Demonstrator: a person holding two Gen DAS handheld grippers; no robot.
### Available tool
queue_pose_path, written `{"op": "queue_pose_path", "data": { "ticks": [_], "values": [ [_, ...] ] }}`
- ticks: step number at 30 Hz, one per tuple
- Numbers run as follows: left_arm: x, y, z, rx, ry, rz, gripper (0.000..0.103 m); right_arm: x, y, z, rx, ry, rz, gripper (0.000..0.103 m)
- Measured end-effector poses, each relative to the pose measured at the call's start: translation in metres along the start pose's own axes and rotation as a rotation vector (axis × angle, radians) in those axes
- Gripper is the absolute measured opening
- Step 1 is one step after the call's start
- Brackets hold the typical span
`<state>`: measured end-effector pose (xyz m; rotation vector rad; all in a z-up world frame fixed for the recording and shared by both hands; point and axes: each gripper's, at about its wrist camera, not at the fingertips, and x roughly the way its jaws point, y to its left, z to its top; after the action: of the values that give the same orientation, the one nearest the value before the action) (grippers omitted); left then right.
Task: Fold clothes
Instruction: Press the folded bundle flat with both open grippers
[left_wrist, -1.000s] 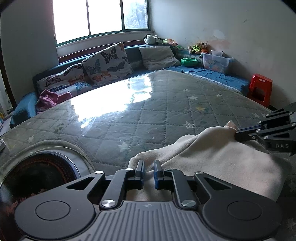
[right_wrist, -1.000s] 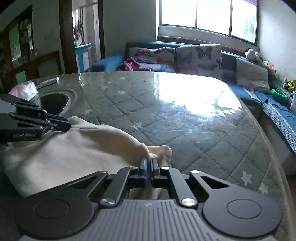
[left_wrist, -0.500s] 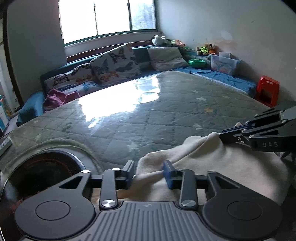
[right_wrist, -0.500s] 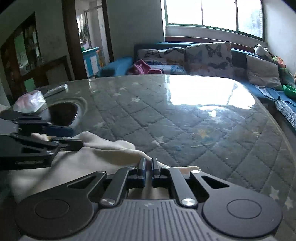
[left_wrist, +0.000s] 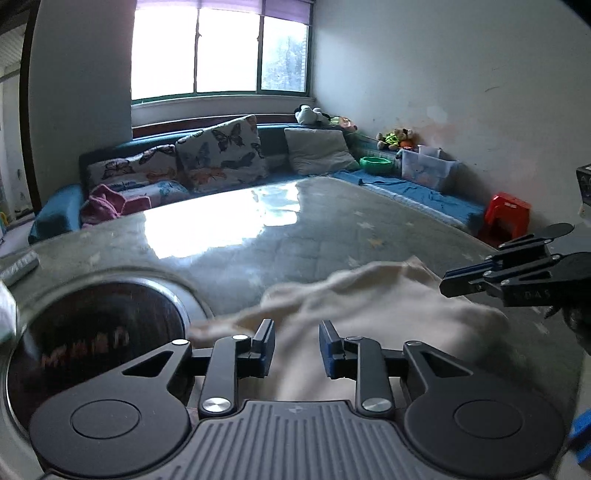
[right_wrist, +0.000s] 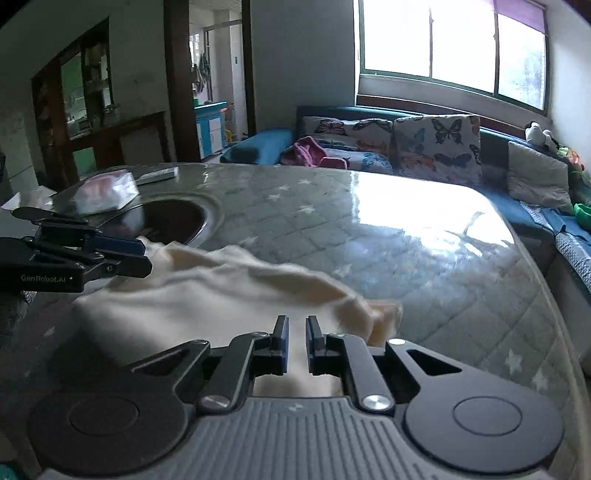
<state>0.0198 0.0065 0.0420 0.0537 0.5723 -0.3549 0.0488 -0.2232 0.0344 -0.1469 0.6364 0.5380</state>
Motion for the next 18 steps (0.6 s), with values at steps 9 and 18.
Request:
{"op": "queue_pose_path", "data": {
  "ticks": [9,18],
  "values": [
    [0.008,0.031,-0.022,-0.095,0.067,0.104,0.024,0.000,-0.003,-0.030,0.043,0.029,-0.032,0.009],
    [0.000,0.027,-0.002,-0.091,0.003,0.081,0.021,0.000,-0.004,-0.015,0.027,0.003,-0.031,0.010]
  ]
}}
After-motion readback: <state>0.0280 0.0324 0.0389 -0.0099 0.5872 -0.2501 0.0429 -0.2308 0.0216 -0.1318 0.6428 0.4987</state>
